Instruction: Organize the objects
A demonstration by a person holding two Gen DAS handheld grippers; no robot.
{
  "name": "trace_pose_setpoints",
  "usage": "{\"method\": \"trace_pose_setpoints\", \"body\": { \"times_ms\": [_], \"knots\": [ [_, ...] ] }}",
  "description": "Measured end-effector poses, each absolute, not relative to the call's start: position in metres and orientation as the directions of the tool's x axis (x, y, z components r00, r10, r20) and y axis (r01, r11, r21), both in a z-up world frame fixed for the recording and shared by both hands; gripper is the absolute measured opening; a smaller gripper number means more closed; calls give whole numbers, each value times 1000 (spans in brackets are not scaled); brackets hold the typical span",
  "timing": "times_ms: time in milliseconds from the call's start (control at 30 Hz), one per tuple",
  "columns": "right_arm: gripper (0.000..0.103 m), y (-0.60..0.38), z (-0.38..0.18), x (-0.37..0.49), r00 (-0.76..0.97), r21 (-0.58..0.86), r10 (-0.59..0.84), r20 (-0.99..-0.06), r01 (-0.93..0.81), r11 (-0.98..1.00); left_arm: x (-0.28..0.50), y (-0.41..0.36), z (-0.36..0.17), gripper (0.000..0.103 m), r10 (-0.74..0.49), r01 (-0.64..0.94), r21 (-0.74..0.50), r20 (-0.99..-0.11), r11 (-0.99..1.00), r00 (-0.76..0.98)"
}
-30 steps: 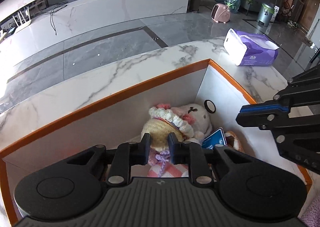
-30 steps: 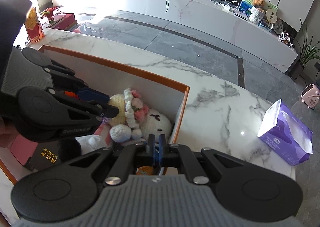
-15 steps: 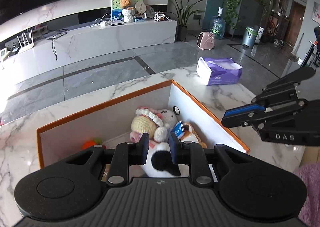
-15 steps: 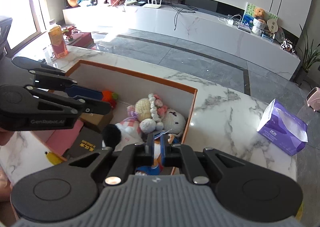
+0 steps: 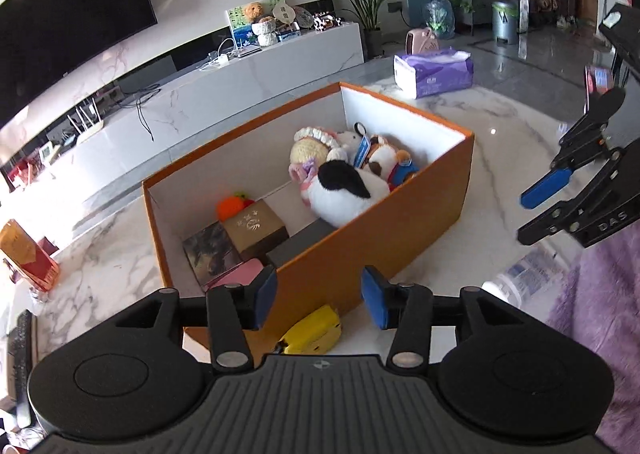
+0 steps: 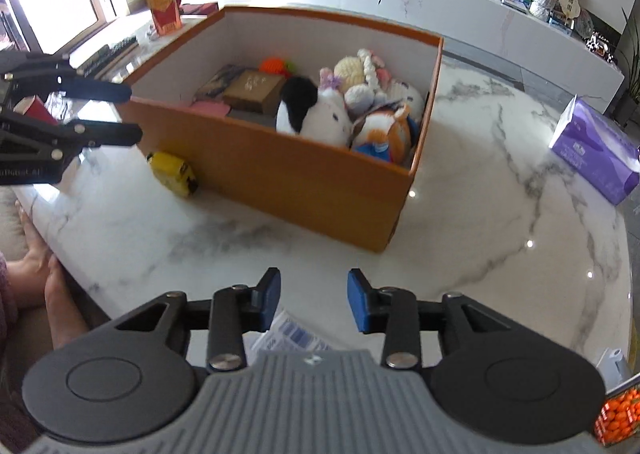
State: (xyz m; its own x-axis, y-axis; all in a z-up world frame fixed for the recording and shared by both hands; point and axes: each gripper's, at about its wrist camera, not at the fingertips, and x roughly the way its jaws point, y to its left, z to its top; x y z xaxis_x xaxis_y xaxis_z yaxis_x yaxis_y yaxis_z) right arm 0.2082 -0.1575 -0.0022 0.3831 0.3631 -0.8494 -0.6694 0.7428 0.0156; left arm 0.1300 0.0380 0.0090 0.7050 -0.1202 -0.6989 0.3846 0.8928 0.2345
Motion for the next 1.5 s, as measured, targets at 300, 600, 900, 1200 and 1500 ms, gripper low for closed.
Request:
{"method": "trace_pose_setpoints", "body": {
  "times_ms": [300, 600, 900, 1200, 1500],
  "knots": [
    [53, -174, -50, 188, 325, 24, 321, -889, -669, 743, 120, 20, -40, 57, -12, 461, 453, -703, 763, 711],
    [58, -165, -61, 193, 291, 29, 315, -904, -691, 723, 117, 0, -86, 58, 99, 510, 674, -649, 534, 754],
    [67, -156, -66, 190, 301, -23, 276, -913, -712, 702, 123, -2, -97, 57, 88, 521, 645, -671, 559, 736],
    [70, -158, -68, 195, 283, 10, 284, -916, -694, 720, 127, 0, -76, 35, 74, 513, 581, -704, 631, 706],
    [70, -158, -69, 197, 283, 10, 281, -917, -689, 725, 114, 0, -69, 23, 47, 541, 549, -728, 637, 684]
  ]
}}
